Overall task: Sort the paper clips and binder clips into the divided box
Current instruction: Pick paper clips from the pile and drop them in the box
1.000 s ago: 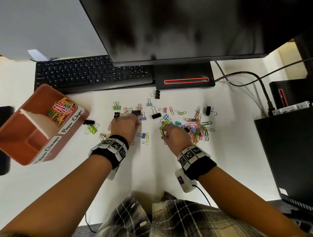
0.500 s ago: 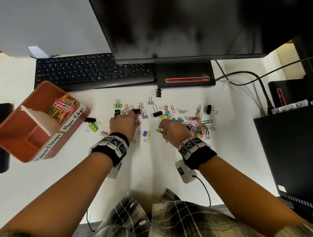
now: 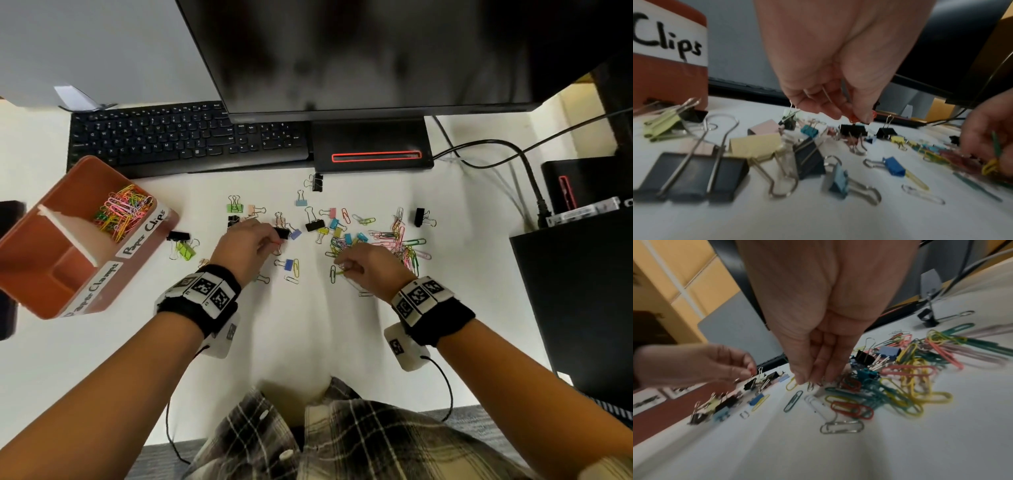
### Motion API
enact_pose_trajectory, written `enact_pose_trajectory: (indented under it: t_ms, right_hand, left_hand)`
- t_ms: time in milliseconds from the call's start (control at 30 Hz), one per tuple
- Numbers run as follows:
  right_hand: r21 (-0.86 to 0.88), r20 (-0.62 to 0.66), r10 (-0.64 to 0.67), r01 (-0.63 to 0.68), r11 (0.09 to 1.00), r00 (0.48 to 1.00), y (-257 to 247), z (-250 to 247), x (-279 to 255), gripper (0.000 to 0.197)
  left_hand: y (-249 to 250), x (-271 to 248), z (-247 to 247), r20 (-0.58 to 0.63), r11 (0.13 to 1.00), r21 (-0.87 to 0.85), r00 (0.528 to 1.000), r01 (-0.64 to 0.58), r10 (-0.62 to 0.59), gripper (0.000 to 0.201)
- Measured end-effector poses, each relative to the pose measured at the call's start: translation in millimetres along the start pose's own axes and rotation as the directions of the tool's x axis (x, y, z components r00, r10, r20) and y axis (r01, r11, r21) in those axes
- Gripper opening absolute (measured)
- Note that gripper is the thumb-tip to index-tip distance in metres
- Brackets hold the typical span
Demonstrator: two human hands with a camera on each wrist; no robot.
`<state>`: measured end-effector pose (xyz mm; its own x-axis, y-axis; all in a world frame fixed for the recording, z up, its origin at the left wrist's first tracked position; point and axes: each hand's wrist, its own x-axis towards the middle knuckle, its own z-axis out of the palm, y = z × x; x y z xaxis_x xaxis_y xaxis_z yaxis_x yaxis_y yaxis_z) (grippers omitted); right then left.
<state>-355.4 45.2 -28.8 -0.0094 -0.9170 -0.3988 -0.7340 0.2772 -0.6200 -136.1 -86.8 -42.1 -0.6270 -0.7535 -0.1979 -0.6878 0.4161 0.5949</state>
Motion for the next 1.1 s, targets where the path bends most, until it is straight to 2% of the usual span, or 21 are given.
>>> enact_pose_trajectory:
  t_ms: [67, 100, 200, 300, 467, 567, 700, 833, 933, 1033, 1100]
  right_hand:
    - [-0.093, 0.097, -0.04, 0.049, 0.994, 0.994, -4, 3, 4, 0.032]
    - [-0.169, 0.13, -0.046, 0.068, 0.983, 0.99, -5, 5, 7, 0.034]
    - [-0.359, 0.145, -0.06, 0.109, 0.927, 0.988, -8, 6, 13, 0.027]
    - [-0.476, 0.149, -0.063, 0.127, 0.87, 0.987, -14, 3, 17, 0.022]
    - [-0.54, 0.202, -0.057, 0.16, 0.826, 0.978, -19, 0, 23, 0.022]
    - [-0.515, 0.223, -0.041, 0.153, 0.844, 0.974, -19, 2, 23, 0.019]
    - [-0.393, 0.182, -0.036, 0.106, 0.913, 0.983, -13, 6, 17, 0.015]
    - [-0.267, 0.14, -0.041, 0.077, 0.961, 0.989, -5, 7, 6, 0.024]
    - [-0.175, 0.06, -0.003, 0.013, 0.984, 0.998, 0, 6, -2, 0.031]
    - [-0.104, 0.014, 0.016, -0.014, 0.994, 1.0, -2, 6, -2, 0.039]
    - [-0.133, -0.021, 0.019, -0.022, 0.991, 1.0, -5, 7, 3, 0.04]
  left_hand:
    - [8, -8, -3, 0.031, 0.998, -0.038, 0.998, -0.059, 0.061, 0.004]
    - [11, -14, -1, 0.086, 0.996, -0.031, 0.992, -0.088, 0.091, 0.006]
    - [20, -32, 16, 0.231, 0.977, 0.151, 0.966, -0.151, 0.114, 0.017]
    - [24, -42, 34, 0.165, 0.955, 0.283, 0.985, -0.092, 0.047, 0.015]
    - [30, -41, 47, 0.047, 0.977, 0.213, 0.999, 0.018, -0.029, 0.003]
    - [28, -42, 49, 0.04, 0.981, 0.191, 0.998, 0.035, -0.043, 0.004]
    - [28, -46, 51, 0.03, 0.981, 0.193, 0.999, 0.026, -0.033, 0.005]
    - [25, -51, 52, 0.005, 0.991, 0.121, 0.998, 0.062, -0.063, 0.005]
    - [20, -55, 53, -0.014, 0.993, 0.08, 0.996, 0.089, -0.088, 0.005]
    - [19, -58, 55, -0.033, 0.989, 0.127, 0.996, 0.081, -0.078, 0.003]
    - [21, -59, 56, -0.051, 0.98, 0.182, 0.996, 0.076, -0.068, 0.003]
